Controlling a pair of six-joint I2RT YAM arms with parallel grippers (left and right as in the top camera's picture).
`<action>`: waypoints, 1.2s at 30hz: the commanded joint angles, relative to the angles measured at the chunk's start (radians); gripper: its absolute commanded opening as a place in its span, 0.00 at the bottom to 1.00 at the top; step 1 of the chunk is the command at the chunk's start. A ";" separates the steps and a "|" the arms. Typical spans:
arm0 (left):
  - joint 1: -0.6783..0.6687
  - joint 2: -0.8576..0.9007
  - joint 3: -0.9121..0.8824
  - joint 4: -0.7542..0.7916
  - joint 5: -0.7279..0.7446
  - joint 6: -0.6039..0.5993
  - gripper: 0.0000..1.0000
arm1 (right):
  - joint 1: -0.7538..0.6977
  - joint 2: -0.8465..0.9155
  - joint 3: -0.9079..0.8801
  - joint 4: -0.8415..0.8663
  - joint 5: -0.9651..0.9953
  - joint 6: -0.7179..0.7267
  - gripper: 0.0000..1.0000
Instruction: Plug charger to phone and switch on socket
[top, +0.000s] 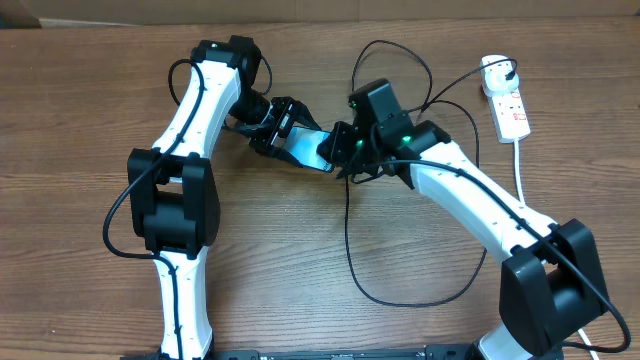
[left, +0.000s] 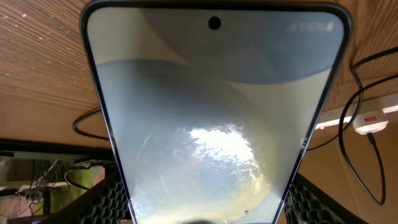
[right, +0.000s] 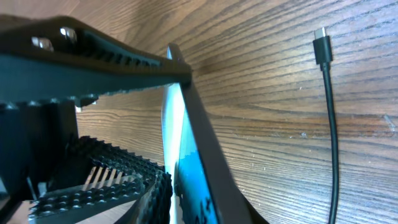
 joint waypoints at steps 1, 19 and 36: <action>-0.014 -0.003 0.029 0.000 0.009 -0.014 0.04 | 0.014 0.005 0.022 0.008 0.050 0.002 0.20; -0.020 -0.003 0.030 0.000 -0.002 -0.014 0.04 | 0.014 0.005 0.022 0.015 0.080 0.019 0.06; 0.001 -0.003 0.030 0.020 -0.001 0.058 0.04 | -0.034 -0.011 0.022 0.015 0.050 0.002 0.04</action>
